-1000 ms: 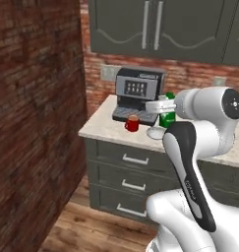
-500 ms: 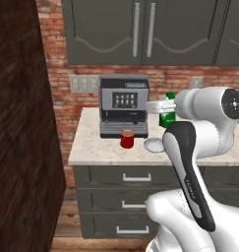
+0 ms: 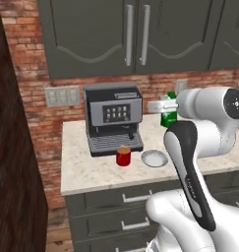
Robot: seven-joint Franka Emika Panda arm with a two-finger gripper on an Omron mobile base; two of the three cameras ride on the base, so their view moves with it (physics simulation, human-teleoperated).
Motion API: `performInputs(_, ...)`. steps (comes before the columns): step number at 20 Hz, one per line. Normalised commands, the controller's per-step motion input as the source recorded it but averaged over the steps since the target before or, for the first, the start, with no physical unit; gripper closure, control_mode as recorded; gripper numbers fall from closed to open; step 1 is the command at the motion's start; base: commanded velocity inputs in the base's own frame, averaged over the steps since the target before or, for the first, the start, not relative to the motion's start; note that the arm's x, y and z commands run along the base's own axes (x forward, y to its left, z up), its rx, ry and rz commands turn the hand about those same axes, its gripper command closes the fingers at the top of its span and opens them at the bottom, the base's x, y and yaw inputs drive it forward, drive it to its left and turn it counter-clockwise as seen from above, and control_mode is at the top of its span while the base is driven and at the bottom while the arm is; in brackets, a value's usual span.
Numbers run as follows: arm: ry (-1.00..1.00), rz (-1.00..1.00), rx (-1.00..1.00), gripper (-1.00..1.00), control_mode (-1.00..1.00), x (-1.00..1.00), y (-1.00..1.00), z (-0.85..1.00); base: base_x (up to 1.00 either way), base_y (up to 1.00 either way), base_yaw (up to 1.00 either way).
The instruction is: Take a sugar cube from the saucer and place it inside the coffee. Then, grab milk from the fridge and place it next to the coffee on the counter to sweeten the coffee.
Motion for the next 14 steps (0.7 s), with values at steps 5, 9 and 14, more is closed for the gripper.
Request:
performInputs(5,0.00,0.00,0.00,1.00,1.00,0.00,0.00,0.00,0.42,0.35,-0.14)
performInputs(9,-0.02,-0.08,-0.07,1.00,-1.00,-0.16,0.16,-0.20,0.00,0.00,0.00)
performInputs(14,0.00,-0.14,-0.05,1.00,-1.00,-0.11,0.09,-0.17,0.00,0.00,0.00)
